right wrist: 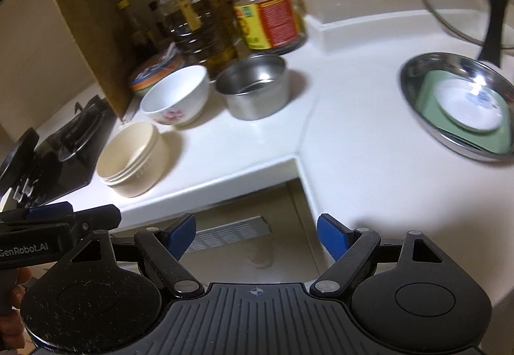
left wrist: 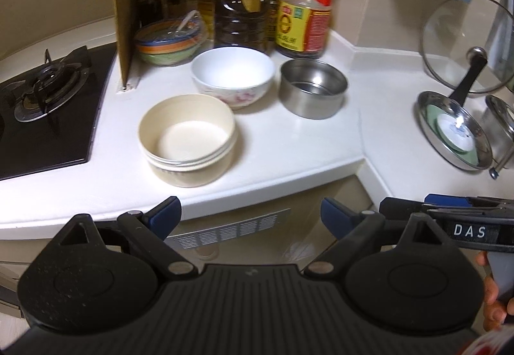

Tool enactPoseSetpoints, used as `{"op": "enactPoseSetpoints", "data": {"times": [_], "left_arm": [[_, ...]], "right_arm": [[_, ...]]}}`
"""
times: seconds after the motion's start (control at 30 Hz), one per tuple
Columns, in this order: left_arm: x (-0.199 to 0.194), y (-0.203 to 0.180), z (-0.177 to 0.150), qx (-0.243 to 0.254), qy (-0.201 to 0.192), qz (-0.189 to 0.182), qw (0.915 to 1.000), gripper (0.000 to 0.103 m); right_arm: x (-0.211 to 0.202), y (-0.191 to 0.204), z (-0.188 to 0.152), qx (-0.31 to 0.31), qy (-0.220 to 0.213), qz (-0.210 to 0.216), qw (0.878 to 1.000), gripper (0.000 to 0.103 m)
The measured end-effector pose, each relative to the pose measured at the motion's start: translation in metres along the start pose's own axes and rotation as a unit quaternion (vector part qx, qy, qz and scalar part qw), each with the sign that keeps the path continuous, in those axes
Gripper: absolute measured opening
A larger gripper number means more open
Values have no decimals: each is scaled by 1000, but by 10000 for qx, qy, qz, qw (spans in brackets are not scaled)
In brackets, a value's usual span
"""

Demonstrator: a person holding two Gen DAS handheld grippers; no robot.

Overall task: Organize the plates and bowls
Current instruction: 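Move the right tool away from the basin to the cream bowl stack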

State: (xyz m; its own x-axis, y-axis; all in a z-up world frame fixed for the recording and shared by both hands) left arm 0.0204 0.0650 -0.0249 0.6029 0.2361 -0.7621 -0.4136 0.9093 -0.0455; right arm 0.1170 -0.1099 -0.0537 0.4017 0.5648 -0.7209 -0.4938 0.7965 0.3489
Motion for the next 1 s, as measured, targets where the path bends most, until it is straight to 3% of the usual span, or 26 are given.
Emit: {"op": "enactPoseSetpoints", "data": {"times": [0.5,1.0], "left_arm": [[17,58,25,-279,-60,224,9993,93],[36,107,50,-569,-188,369,9975,91]], "right_arm": [[55,46,30,-267,254,234,9990,83],[86,81,54,-442,15,508,9977,82]]}}
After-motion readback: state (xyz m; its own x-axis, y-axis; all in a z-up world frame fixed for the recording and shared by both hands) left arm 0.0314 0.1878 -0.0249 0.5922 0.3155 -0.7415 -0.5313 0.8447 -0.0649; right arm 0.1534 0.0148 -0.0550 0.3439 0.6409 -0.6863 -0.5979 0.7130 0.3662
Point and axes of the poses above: each gripper's, at about its wrist camera, not at the fingertips, and x roughly the way its jaws point, y to its left, z to its top, the point moved 1 cm from there along x, roughly the way its jaws point, and after that the axes turned 1 degree about y, right-handed, at the moved point
